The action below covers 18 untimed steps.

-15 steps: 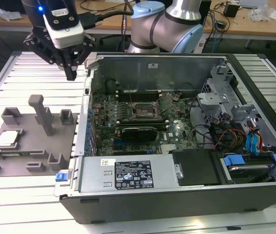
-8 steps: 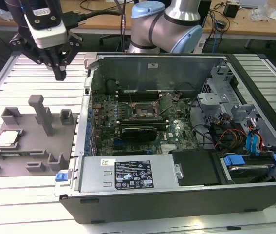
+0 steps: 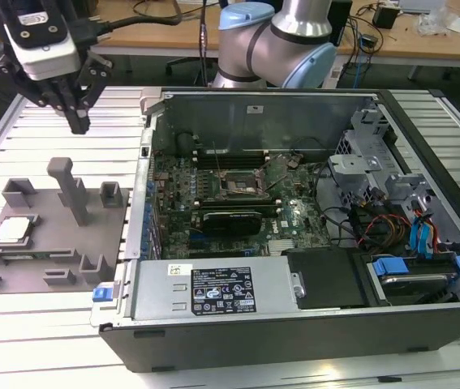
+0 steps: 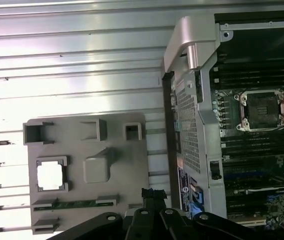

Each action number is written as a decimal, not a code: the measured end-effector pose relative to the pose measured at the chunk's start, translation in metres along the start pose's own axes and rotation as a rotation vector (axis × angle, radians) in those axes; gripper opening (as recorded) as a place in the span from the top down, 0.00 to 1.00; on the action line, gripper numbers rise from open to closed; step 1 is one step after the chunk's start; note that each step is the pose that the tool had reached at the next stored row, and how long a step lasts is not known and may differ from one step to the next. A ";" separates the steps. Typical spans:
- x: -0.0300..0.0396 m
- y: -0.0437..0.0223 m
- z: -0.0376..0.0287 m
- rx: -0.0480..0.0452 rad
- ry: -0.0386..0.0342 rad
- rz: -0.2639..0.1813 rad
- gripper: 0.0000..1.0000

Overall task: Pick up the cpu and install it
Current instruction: 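Reach for the cpu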

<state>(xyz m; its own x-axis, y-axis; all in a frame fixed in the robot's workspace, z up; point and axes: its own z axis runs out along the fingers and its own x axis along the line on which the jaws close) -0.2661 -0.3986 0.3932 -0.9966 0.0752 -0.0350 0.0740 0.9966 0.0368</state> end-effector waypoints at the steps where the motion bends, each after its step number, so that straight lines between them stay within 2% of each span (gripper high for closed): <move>1: 0.0025 -0.0002 0.0000 -0.0001 -0.0005 0.000 0.89; 6: 0.0163 -0.0012 -0.0006 -0.0001 -0.0025 0.000 0.89; 8: 0.0273 -0.0020 -0.0010 -0.0004 -0.0045 0.000 0.89; 18: 0.0593 -0.0044 -0.0022 -0.0007 -0.0097 0.000 0.89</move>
<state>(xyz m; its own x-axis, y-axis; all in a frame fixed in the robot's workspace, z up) -0.3256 -0.3986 0.3932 -0.9961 0.0759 -0.0447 0.0743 0.9965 0.0376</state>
